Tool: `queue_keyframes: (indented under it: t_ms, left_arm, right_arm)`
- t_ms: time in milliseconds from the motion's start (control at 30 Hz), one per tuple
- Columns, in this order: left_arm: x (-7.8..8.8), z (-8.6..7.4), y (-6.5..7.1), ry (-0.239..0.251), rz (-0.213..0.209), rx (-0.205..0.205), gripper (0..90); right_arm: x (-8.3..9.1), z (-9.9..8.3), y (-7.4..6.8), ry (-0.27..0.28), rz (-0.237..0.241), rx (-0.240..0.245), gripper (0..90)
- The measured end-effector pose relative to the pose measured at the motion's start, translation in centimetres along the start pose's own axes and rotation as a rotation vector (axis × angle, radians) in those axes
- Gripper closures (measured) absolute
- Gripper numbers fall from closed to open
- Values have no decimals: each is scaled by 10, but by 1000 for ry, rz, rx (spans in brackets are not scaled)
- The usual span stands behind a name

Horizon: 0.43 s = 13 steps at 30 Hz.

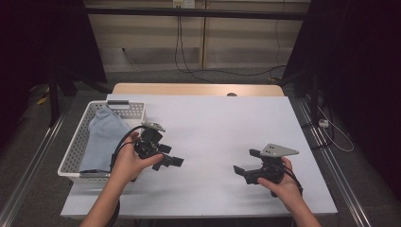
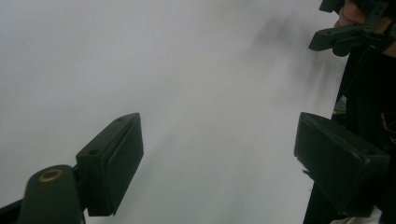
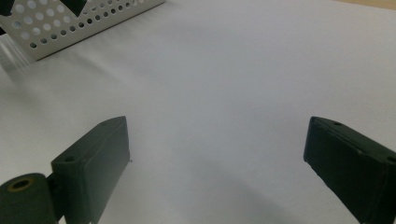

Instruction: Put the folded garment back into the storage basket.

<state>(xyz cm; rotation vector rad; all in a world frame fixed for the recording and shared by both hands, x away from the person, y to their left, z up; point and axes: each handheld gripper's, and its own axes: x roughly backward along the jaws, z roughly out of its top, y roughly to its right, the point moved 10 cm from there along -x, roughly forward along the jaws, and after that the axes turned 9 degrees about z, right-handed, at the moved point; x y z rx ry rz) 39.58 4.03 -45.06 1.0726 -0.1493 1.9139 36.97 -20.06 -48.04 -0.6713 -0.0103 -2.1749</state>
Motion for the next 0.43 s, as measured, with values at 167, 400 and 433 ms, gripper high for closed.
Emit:
queue_keyframes:
  t_ms: [167, 400, 433]
  left_arm:
    - [-4, -6, -1, -6, 5, -5, 161]
    - [-8, -11, -1, -6, 31, -18, 161]
    - [-9, -12, 1, -8, 14, -21, 160]
  right_arm:
    - [-1, -1, -1, -6, 2, 7, 69]
    - [-1, -2, -1, -8, 0, 7, 69]
    - [-2, -2, -1, -10, 0, 7, 69]
